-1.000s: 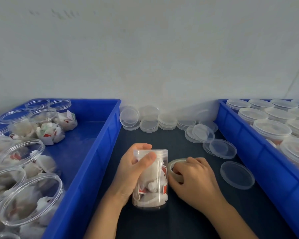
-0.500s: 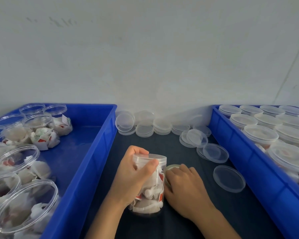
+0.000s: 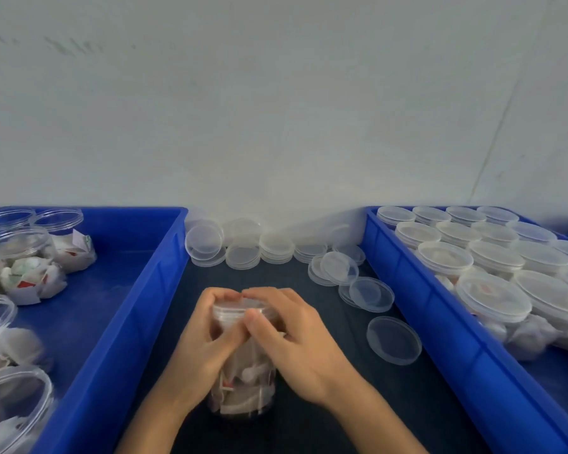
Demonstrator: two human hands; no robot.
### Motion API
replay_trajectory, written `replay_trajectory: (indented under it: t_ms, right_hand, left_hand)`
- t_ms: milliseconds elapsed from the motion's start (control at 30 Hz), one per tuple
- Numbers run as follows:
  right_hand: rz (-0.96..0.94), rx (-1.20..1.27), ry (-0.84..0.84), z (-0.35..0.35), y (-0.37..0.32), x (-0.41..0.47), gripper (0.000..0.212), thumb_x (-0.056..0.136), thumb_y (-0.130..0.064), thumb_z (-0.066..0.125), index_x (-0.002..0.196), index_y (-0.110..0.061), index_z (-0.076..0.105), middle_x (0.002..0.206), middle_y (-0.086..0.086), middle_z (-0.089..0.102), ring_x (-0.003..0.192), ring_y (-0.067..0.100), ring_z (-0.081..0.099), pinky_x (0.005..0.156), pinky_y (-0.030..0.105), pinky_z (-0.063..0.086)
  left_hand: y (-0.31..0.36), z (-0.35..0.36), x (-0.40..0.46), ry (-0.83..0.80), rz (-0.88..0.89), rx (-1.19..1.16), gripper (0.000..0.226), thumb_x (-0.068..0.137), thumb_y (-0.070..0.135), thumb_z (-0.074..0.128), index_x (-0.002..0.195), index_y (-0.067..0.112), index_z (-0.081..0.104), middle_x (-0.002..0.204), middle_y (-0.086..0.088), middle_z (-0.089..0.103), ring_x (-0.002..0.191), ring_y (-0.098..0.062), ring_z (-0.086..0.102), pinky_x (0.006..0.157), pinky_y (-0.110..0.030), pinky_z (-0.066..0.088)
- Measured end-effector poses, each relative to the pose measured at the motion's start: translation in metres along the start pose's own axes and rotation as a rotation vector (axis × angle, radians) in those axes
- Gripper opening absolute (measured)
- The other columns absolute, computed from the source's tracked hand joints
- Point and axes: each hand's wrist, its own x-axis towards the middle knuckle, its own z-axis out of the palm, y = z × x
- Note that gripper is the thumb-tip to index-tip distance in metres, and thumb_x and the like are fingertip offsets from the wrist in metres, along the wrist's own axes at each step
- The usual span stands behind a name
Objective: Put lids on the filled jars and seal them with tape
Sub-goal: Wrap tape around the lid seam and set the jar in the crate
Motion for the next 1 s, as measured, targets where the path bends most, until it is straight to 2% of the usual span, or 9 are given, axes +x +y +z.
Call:
replay_trajectory:
  t_ms: [167, 267, 333, 467, 567, 633, 833, 933, 1000]
  right_hand:
    - [0.054, -0.049, -0.02, -0.008, -0.017, 0.0, 0.051, 0.087, -0.071, 0.051, 0.129, -0.044, 0.063, 0.126, -0.017, 0.057, 0.114, 0.002, 0.058, 0.103, 0.036, 0.052]
    - [0.062, -0.094, -0.007, -0.016, -0.028, 0.0, 0.055, 0.083, -0.071, 0.057, 0.131, -0.045, 0.06, 0.127, -0.014, 0.053, 0.114, 0.006, 0.058, 0.1, 0.037, 0.054]
    - [0.066, -0.097, 0.036, -0.026, -0.037, -0.002, 0.054, 0.08, -0.063, 0.062, 0.131, -0.047, 0.059, 0.127, -0.015, 0.052, 0.115, 0.008, 0.058, 0.097, 0.035, 0.055]
    - [0.002, -0.182, 0.141, -0.059, -0.055, -0.01, 0.049, 0.077, -0.051, 0.07, 0.126, -0.048, 0.06, 0.123, -0.014, 0.054, 0.111, 0.006, 0.058, 0.087, 0.026, 0.054]
    - [-0.018, -0.322, 0.246, -0.09, -0.067, -0.024, 0.054, 0.076, -0.053, 0.075, 0.127, -0.043, 0.063, 0.122, -0.012, 0.056, 0.112, 0.01, 0.058, 0.092, 0.031, 0.055]
    - [-0.01, -0.406, 0.335, -0.114, -0.075, -0.033, 0.057, 0.075, -0.055, 0.076, 0.129, -0.04, 0.063, 0.125, -0.012, 0.055, 0.115, 0.011, 0.056, 0.093, 0.029, 0.051]
    - [0.044, -0.601, 0.532, -0.185, -0.088, -0.077, 0.057, 0.069, -0.064, 0.069, 0.122, -0.044, 0.065, 0.117, -0.014, 0.052, 0.102, 0.007, 0.055, 0.075, 0.015, 0.041]
    - [0.095, -0.632, 0.624, -0.212, -0.082, -0.106, 0.056, 0.066, -0.066, 0.065, 0.118, -0.045, 0.066, 0.117, -0.015, 0.052, 0.1, 0.004, 0.053, 0.073, 0.011, 0.038]
    - [0.126, -0.628, 0.674, -0.224, -0.072, -0.123, 0.051, 0.071, -0.059, 0.067, 0.12, -0.045, 0.067, 0.121, -0.016, 0.051, 0.1, 0.002, 0.048, 0.074, 0.01, 0.034]
  left_hand:
    - [0.0, 0.004, 0.003, 0.031, 0.042, 0.072, 0.064, 0.064, 0.084, 0.079, 0.113, 0.047, 0.062, 0.117, 0.006, 0.075, 0.101, -0.018, 0.078, 0.074, -0.028, 0.066]
    - [0.001, 0.012, 0.007, 0.052, 0.118, 0.113, 0.06, 0.064, 0.059, 0.085, 0.118, 0.049, 0.06, 0.118, 0.015, 0.073, 0.103, -0.011, 0.077, 0.07, -0.025, 0.065]
    - [0.004, 0.023, 0.01, 0.047, 0.18, 0.095, 0.073, 0.063, 0.044, 0.085, 0.129, 0.045, 0.056, 0.122, 0.018, 0.07, 0.107, -0.009, 0.075, 0.075, -0.023, 0.064]
    - [0.022, 0.051, 0.015, -0.03, 0.269, 0.049, 0.084, 0.068, 0.036, 0.077, 0.145, 0.04, 0.043, 0.131, 0.02, 0.064, 0.119, -0.011, 0.07, 0.085, -0.029, 0.063]
    - [0.044, 0.078, 0.018, -0.085, 0.265, 0.028, 0.085, 0.07, 0.039, 0.075, 0.144, 0.05, 0.034, 0.125, 0.025, 0.067, 0.115, -0.012, 0.073, 0.083, -0.035, 0.064]
    - [0.061, 0.101, 0.021, -0.113, 0.277, 0.066, 0.08, 0.074, 0.036, 0.073, 0.141, 0.054, 0.033, 0.118, 0.03, 0.068, 0.107, -0.007, 0.074, 0.076, -0.026, 0.063]
    - [0.108, 0.182, 0.022, -0.197, 0.349, 0.043, 0.053, 0.079, 0.045, 0.071, 0.123, 0.062, 0.048, 0.119, 0.037, 0.064, 0.11, 0.008, 0.066, 0.075, -0.009, 0.055]
    - [0.118, 0.22, 0.018, -0.299, 0.357, 0.037, 0.048, 0.082, 0.047, 0.072, 0.121, 0.065, 0.051, 0.121, 0.033, 0.066, 0.111, 0.006, 0.066, 0.08, -0.01, 0.055]
    - [0.118, 0.244, 0.016, -0.352, 0.34, 0.033, 0.056, 0.073, 0.051, 0.072, 0.126, 0.057, 0.055, 0.12, 0.029, 0.07, 0.11, 0.001, 0.068, 0.084, -0.021, 0.06]
